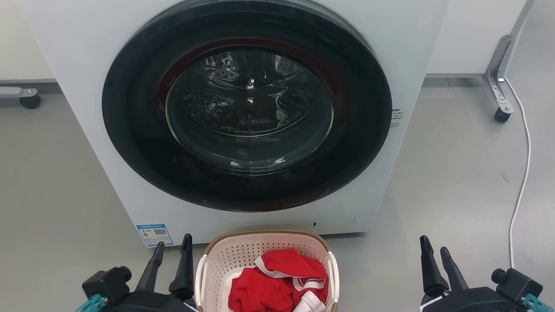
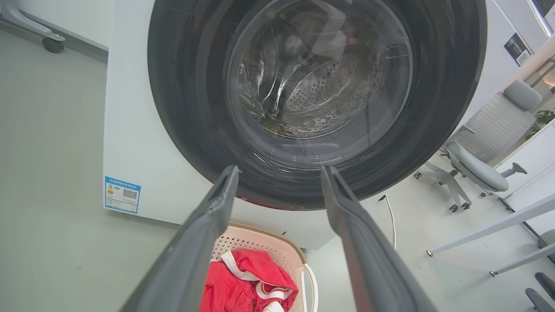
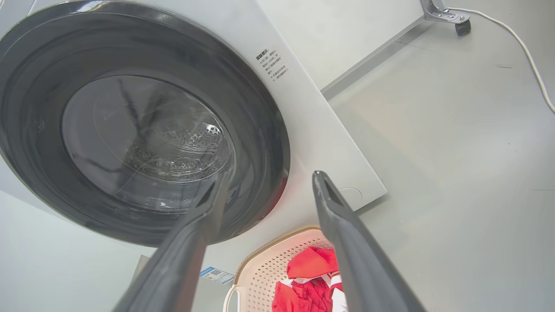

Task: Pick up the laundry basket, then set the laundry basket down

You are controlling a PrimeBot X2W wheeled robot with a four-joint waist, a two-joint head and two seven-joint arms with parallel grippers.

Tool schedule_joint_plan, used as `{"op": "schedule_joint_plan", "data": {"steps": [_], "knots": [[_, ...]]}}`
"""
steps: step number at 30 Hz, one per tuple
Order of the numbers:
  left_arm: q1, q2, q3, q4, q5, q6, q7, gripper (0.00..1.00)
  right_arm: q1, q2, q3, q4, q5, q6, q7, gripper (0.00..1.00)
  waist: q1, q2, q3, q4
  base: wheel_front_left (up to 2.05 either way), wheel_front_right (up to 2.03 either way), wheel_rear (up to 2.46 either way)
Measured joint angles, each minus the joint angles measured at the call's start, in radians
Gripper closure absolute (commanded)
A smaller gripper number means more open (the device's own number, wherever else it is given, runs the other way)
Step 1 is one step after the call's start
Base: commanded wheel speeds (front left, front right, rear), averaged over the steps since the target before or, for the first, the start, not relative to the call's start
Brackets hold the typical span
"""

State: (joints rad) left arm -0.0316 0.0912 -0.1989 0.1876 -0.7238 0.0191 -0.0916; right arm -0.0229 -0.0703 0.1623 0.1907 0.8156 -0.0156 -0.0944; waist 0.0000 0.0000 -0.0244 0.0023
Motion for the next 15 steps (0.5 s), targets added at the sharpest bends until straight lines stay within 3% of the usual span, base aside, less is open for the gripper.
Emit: {"op": "schedule_joint_plan", "data": {"steps": [15], "knots": [[0.016, 0.000, -0.040, -0.046, 0.259, 0.035, -0.058, 0.00, 0.014, -0.008, 0.060, -0.038, -0.214, -0.038, -0.053, 0.00, 0.0000, 0.0000, -0.002, 0.000, 0.00, 0.00, 0.00]]}}
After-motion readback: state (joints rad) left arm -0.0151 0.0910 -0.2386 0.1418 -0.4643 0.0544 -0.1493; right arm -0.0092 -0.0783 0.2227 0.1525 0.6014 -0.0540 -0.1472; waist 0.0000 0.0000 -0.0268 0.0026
